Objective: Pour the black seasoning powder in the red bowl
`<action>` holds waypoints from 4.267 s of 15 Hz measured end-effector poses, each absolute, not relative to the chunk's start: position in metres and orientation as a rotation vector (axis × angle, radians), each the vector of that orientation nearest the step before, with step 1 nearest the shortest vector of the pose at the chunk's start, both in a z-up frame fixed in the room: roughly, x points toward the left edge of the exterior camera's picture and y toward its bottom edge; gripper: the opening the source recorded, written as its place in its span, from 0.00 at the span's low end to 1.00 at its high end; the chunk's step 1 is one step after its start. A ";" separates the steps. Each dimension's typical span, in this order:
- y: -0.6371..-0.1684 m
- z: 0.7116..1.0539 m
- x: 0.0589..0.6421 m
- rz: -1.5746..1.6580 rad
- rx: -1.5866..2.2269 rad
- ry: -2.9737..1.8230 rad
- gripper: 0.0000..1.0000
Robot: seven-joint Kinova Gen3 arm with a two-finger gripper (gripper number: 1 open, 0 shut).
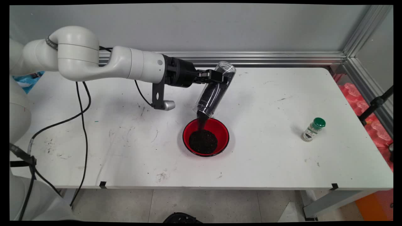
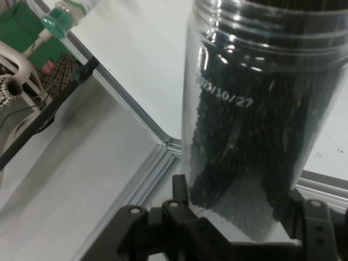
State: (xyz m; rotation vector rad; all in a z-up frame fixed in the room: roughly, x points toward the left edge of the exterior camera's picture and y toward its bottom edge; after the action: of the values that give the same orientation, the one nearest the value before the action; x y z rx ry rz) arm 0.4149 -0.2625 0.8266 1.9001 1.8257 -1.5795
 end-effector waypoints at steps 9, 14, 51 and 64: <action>-0.265 0.827 0.412 -1.589 1.899 1.823 0.00; -0.266 0.827 0.411 -1.594 1.891 1.843 0.00; -0.270 0.828 0.416 -1.617 1.747 2.124 0.00; -0.278 0.827 0.424 -1.599 1.522 2.528 0.00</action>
State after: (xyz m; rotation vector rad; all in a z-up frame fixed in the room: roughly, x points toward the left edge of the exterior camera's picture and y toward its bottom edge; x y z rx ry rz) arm 0.4240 -0.2776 0.8273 1.5224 2.5282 -1.5987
